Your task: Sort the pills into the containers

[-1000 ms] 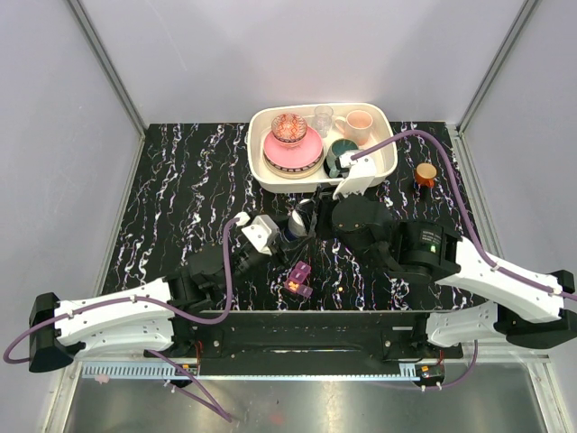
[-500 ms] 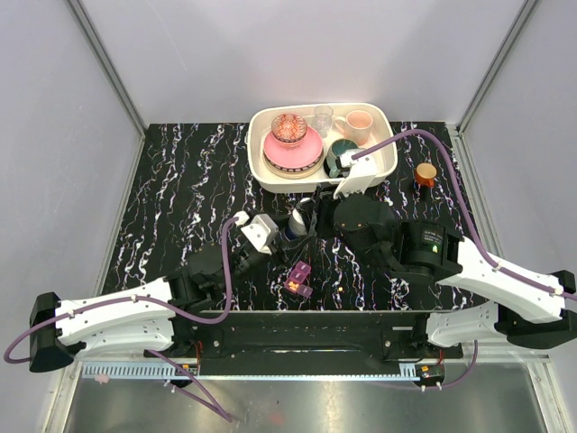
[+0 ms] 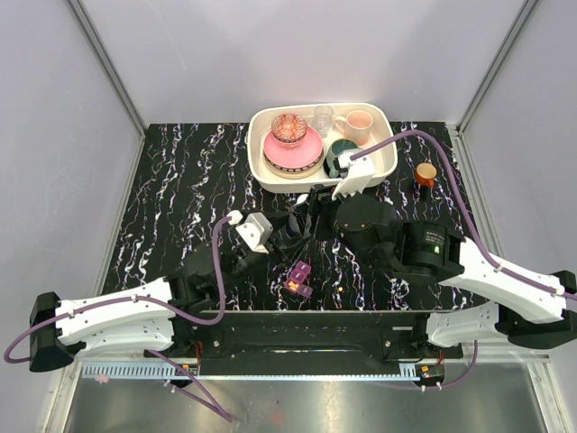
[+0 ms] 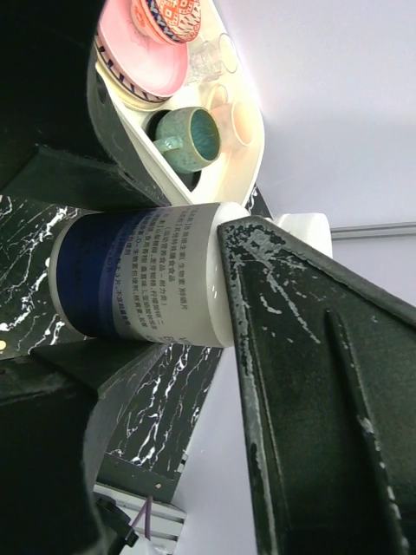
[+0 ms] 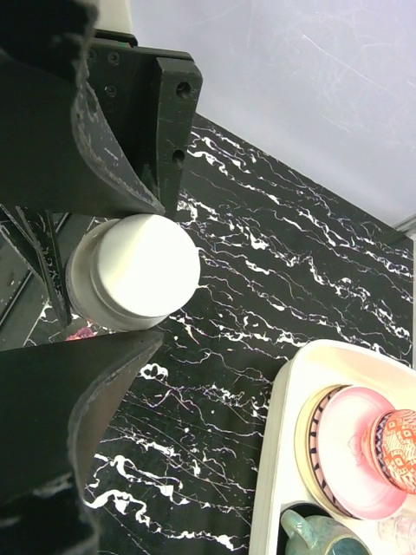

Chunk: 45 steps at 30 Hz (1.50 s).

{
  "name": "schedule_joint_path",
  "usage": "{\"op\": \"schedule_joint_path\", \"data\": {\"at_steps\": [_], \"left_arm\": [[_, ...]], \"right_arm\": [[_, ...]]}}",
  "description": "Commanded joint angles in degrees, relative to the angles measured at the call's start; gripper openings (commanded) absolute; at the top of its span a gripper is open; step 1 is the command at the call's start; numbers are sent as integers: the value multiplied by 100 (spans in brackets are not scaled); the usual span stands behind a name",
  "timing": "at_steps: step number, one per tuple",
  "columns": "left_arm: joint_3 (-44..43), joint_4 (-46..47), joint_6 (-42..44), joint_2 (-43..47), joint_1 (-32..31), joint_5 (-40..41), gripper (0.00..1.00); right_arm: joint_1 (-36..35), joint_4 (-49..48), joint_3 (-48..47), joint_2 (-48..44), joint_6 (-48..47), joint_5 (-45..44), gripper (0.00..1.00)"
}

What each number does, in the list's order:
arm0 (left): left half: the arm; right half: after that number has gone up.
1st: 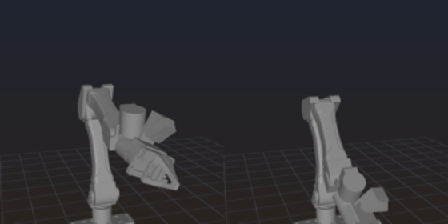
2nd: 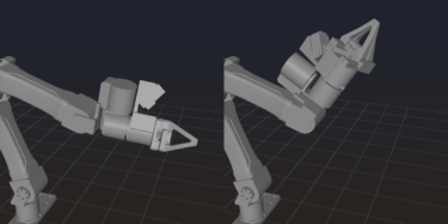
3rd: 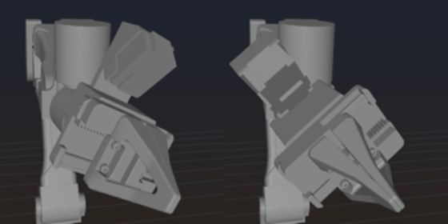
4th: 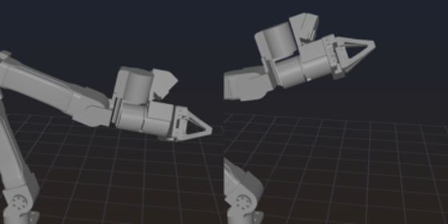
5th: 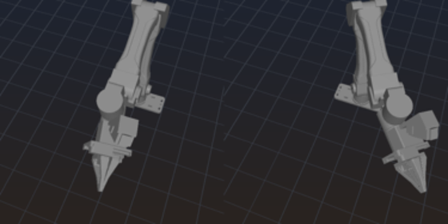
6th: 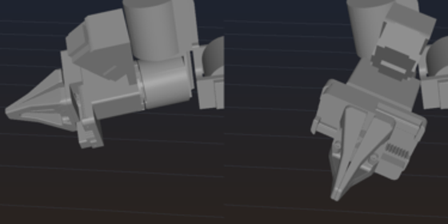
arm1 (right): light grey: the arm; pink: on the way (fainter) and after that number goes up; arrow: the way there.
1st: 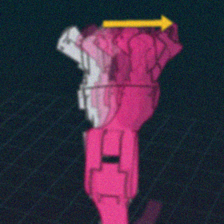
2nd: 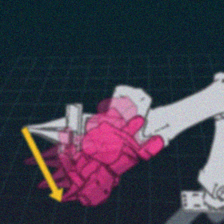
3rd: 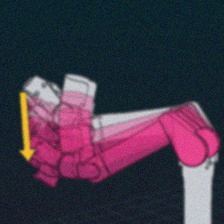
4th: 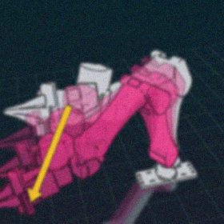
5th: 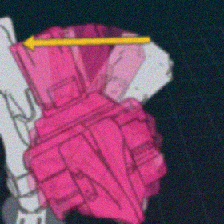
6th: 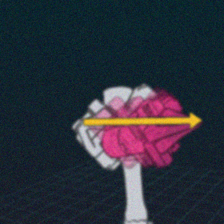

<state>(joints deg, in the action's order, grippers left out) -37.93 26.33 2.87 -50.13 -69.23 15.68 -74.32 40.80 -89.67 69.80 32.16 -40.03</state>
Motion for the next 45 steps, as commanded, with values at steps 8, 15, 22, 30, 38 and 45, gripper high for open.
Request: {"op": "schedule_joint_path", "data": {"at_steps": [8,15,22,30,38,45], "left_arm": [[-373,1384,-76,179,6,-92,0],[-338,1384,-94,196,6,-48,0],[-267,1375,-112,214,6,-21,0],[-223,1340,-138,275,15,-4,0],[-267,893,-261,486,6,-275,0],[-461,163,-718,697,6,-1110,0]], "right_arm": [[-65,192,151,-89,-368,417,63],[-73,-89,283,-370,-553,531,66],[-65,-344,415,-731,-755,733,68],[-65,-406,424,-1021,-1001,1269,72],[-65,-406,521,-1635,-1669,2060,72],[-65,-590,670,-2216,-2555,2693,70]]}}
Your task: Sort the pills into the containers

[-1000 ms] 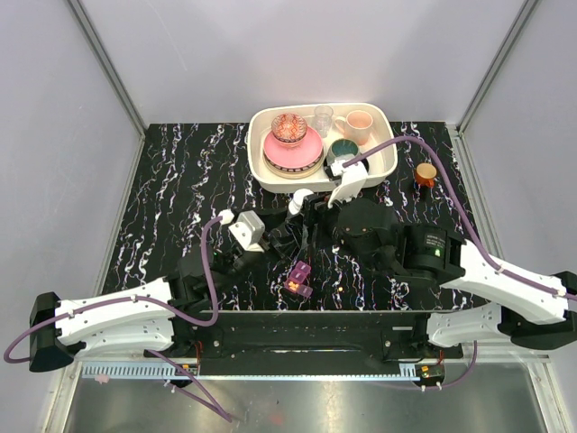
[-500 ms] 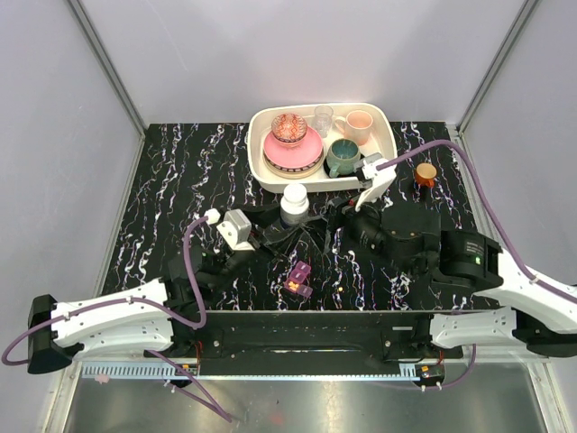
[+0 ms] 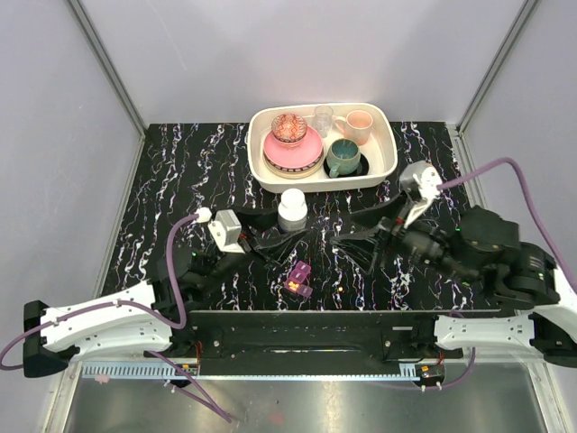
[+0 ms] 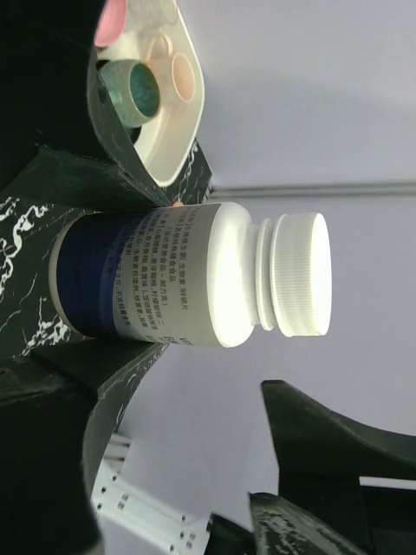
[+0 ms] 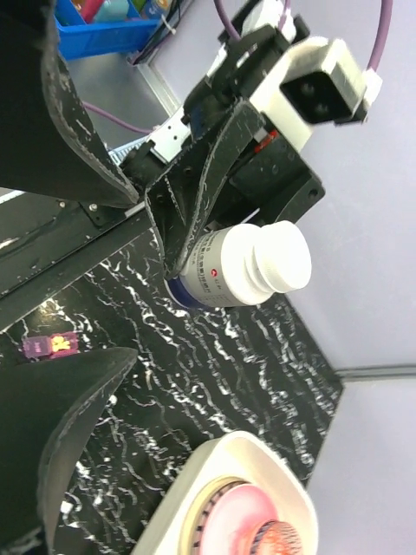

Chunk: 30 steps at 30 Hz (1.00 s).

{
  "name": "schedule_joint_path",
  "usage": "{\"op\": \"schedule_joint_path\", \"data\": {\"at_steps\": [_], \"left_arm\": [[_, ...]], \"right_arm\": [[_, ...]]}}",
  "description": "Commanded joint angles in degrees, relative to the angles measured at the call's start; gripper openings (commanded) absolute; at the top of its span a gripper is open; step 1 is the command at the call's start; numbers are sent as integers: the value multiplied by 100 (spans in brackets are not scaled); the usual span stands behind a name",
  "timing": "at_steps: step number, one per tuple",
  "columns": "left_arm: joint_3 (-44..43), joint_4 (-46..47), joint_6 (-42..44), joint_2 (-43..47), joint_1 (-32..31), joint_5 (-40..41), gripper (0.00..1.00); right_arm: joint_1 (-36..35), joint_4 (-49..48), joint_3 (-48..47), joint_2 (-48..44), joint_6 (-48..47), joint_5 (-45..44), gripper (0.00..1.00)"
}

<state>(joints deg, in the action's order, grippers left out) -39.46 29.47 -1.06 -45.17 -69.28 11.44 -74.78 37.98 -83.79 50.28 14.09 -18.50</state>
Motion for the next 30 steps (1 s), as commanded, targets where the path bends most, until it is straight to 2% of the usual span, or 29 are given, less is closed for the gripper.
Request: {"op": "schedule_joint_path", "data": {"at_steps": [1,8,14,22,30], "left_arm": [[-299,-196,-429,262,11,-783,0],[-378,-723,-667,395,11,-2152,0],[-343,-917,-711,377,11,-2883,0],[-264,-952,-712,368,11,-3051,0],[-272,-979,-659,289,11,-3095,0]], "right_arm": [[-19,-317,91,-360,-819,706,70],[-19,-326,108,-467,-1556,1524,71],[-19,-335,56,-318,-1927,2060,73],[-19,-335,-50,-142,-2033,2728,76],[-19,-387,-50,139,-2059,2703,76]]}}
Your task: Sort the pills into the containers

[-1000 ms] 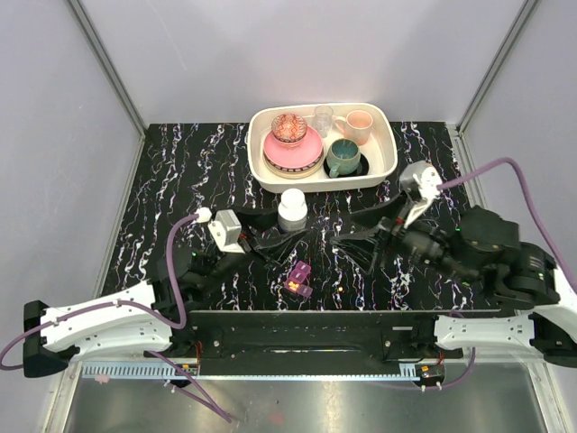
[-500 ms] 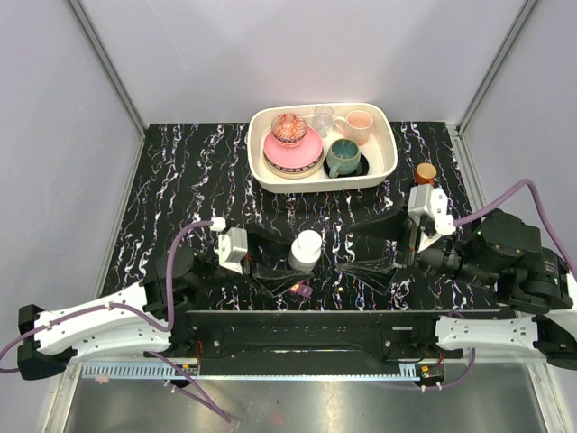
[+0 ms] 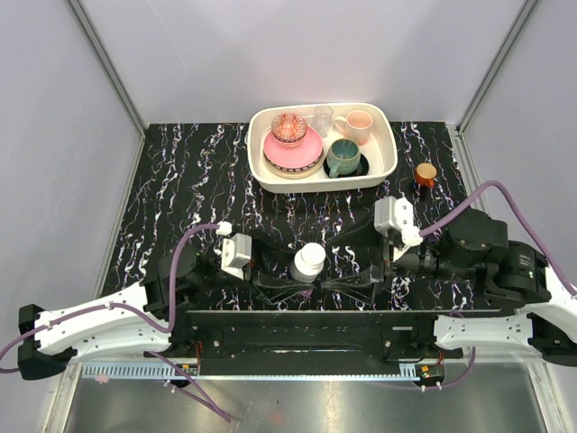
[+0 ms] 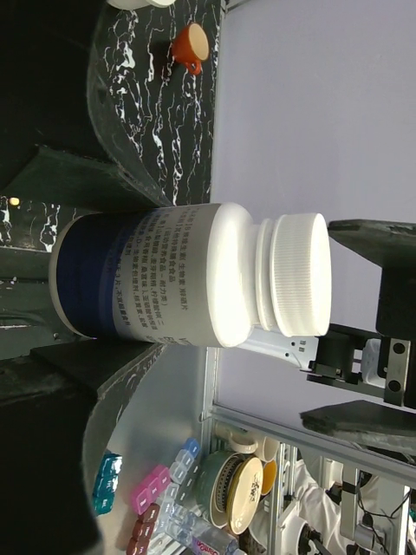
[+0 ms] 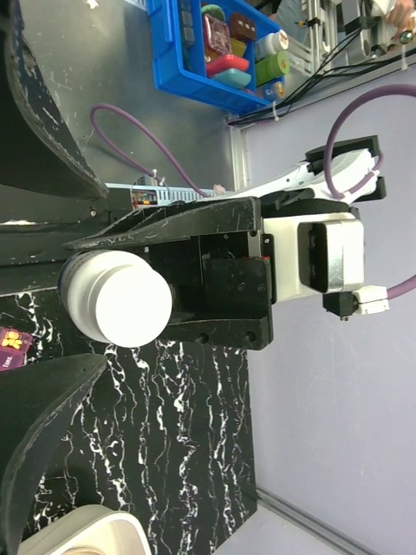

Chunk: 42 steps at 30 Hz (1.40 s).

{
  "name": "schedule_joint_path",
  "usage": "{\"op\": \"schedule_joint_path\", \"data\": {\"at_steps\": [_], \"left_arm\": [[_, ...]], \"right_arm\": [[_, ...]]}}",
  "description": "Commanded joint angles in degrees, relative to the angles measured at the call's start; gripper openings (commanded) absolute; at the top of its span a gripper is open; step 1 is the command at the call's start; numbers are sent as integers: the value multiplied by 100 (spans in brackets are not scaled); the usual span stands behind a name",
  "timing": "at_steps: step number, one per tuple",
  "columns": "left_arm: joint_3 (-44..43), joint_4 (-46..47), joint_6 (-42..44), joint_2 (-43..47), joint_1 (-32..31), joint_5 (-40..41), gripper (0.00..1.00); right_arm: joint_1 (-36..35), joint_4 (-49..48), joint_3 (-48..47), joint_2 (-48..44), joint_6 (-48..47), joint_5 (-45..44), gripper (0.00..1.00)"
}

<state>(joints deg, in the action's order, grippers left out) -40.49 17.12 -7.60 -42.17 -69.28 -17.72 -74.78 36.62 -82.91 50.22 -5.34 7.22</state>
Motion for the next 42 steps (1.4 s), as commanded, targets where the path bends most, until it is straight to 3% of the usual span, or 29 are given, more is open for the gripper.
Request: {"op": "schedule_joint_path", "data": {"at_steps": [1,30,42], "left_arm": [[-170,265,-5,-19,11,-180,0],[-152,327,56,-1,11,-426,0],[-117,379,100,60,11,-435,0]], "right_arm": [[-19,-278,-137,190,-125,121,76],[-19,-612,-120,366,-46,-432,71],[-19,-577,-111,419,165,-283,56]]}}
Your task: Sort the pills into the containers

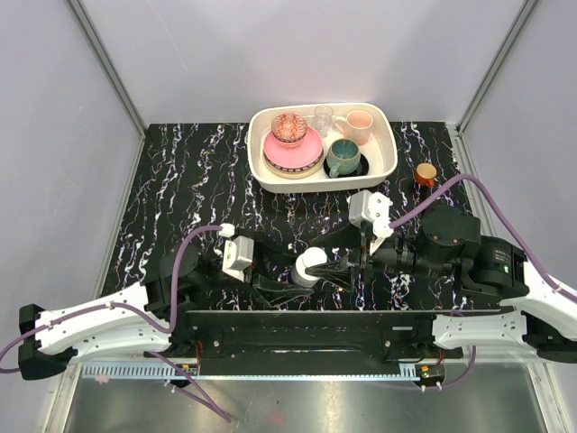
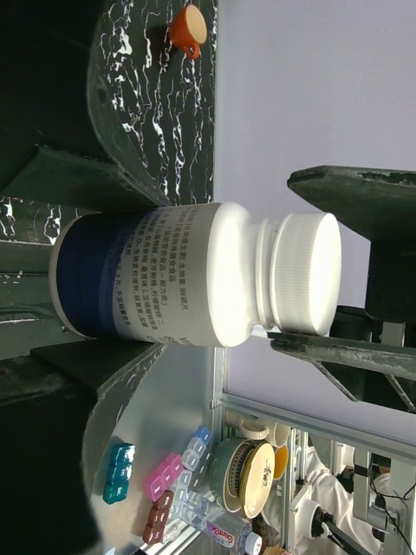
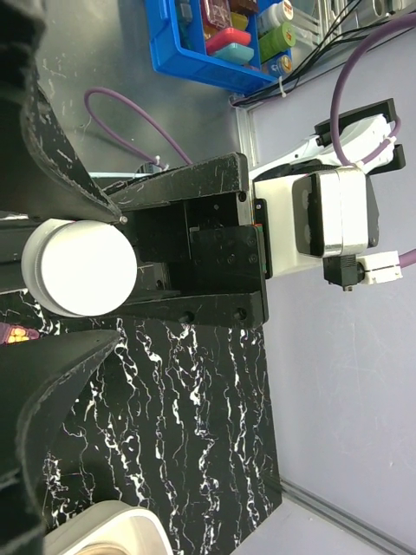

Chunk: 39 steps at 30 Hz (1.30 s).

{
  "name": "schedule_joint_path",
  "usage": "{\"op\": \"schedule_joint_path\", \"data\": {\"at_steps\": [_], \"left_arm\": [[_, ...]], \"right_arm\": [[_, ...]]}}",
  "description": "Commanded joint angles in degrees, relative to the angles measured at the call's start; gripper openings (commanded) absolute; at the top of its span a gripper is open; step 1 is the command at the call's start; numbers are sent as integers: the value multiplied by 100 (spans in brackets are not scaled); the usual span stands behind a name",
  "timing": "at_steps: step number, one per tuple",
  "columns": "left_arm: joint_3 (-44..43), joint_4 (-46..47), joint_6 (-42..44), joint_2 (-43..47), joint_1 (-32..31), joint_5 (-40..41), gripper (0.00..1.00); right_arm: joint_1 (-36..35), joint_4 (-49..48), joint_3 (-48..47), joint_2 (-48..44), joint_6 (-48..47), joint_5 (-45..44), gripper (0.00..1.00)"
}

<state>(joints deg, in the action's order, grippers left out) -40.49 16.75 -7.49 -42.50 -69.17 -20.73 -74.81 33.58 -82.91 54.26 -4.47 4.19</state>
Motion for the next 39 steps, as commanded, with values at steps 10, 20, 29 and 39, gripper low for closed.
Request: {"op": "schedule_joint_path", "data": {"at_steps": [10,20,29,39], "left_arm": [[-29,592,45,163,0,-89,0],[41,794,-7,251,0,122,0],[94,1032,28,277,0,324,0],[94,1146,-25,295,0,771,0]], "right_arm": [[-25,-203,-76,32,210,232,29],[-17,-352,38,32,622,109,16],[-17,-835,381,-3,1176,-163,14],[-25,-976,513,49,1466,-392,8]]}}
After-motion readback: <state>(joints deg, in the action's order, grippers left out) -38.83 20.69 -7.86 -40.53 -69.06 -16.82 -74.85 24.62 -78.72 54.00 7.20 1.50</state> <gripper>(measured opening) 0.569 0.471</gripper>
